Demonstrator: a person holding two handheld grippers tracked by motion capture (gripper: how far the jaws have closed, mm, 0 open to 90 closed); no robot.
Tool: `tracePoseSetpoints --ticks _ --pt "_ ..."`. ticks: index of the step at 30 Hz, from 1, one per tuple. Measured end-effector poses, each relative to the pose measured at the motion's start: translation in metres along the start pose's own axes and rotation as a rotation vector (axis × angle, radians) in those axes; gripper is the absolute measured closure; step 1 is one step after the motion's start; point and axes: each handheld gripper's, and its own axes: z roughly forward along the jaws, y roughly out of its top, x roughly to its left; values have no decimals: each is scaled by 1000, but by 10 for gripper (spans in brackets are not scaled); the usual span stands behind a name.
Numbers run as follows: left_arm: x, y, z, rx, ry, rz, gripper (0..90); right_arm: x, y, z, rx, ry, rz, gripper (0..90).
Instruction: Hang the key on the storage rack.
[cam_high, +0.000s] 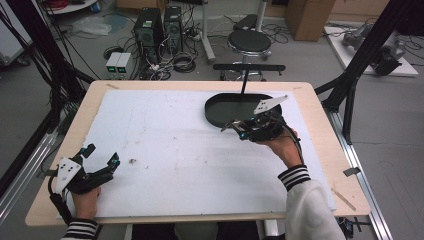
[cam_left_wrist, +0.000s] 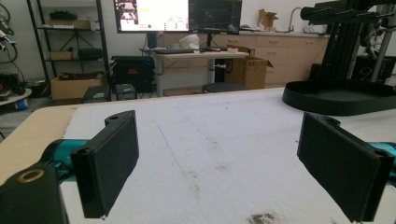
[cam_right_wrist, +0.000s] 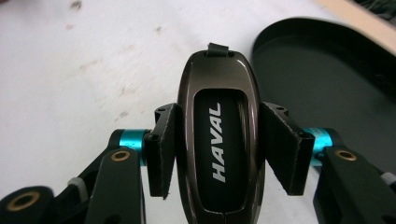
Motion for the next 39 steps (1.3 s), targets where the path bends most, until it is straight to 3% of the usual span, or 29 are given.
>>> tracePoseSetpoints --ticks 8,12,18,23,31,39 --pt "0 0 0 2 0 1 131 -15 4 -29 -131 -104 84 480" --pt "0 0 0 0 -1 3 131 -21 10 -44 -174 -176 126 480" --pt "0 0 0 -3 -1 4 131 -27 16 -53 -224 -232 163 479" --pt "0 0 0 -2 -1 4 131 -35 20 -55 -227 -281 182 479" --pt "0 0 0 -4 1 5 131 -54 27 -61 -268 -360 253 480" --pt "0 0 -1 -2 0 6 131 -66 36 -65 -275 -423 261 479"
